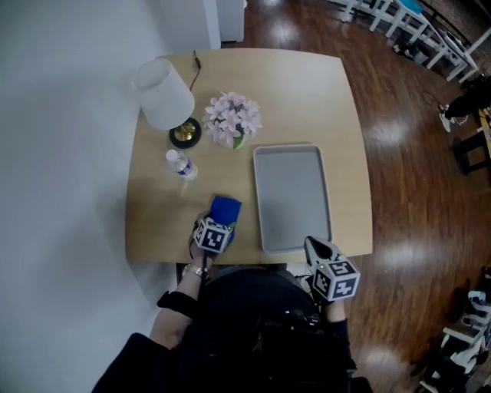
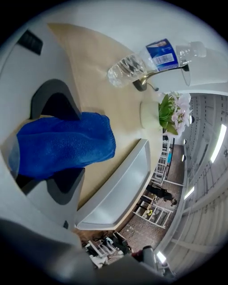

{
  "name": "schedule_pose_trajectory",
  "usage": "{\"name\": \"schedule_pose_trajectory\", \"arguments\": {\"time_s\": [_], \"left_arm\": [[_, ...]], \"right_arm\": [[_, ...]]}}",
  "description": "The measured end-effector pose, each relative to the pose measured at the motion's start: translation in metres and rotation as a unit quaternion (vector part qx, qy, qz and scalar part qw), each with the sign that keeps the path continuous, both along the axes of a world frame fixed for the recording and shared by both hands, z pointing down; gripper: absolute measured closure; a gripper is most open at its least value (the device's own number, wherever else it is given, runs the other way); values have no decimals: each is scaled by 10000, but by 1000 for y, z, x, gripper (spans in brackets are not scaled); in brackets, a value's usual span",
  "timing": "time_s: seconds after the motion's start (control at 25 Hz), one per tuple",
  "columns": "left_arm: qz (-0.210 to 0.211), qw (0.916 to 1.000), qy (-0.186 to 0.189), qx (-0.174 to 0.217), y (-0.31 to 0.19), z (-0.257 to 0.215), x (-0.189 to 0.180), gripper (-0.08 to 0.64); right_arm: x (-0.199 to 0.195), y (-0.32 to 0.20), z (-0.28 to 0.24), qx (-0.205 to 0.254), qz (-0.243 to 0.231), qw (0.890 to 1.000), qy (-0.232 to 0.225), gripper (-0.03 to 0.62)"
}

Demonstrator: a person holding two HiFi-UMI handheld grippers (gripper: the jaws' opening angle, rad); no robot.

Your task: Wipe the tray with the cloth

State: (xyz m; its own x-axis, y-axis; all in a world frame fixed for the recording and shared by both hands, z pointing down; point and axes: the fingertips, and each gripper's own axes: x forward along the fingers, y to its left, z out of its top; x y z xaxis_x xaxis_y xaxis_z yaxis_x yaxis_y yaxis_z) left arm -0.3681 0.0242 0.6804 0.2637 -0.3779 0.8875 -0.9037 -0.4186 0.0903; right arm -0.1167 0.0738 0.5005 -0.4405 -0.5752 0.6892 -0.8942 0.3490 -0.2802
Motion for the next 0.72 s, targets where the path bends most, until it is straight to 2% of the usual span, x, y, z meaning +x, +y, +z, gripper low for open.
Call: {"name": "schedule_pose_trajectory", "arguments": {"time_s": [0.08,0.24,0.36,0.52,0.6,0.72], "left_arm": [[59,10000,-14,0,-2,7,-4,249],[330,9988,-111,330,-12,6,-8,329],[422,9981,-75,447,-20,9,-15,418],[100,9997,16,203,-23,16,-23,442],[-183,9993,273,165,-25,4,-12,446],[-612,9953,657,361,-47,-26,15,447]], "right_arm": [[-4,-2,1,7,199,9998,80,588],[-8,9,3,-64,476,9986,234,588],[0,14,10,-196,654,9975,203,588],[23,-15,21,-111,803,9967,63,588],[34,-28,17,-4,652,9979,26,588],[53,-46,11,100,413,9991,-74,588]]}}
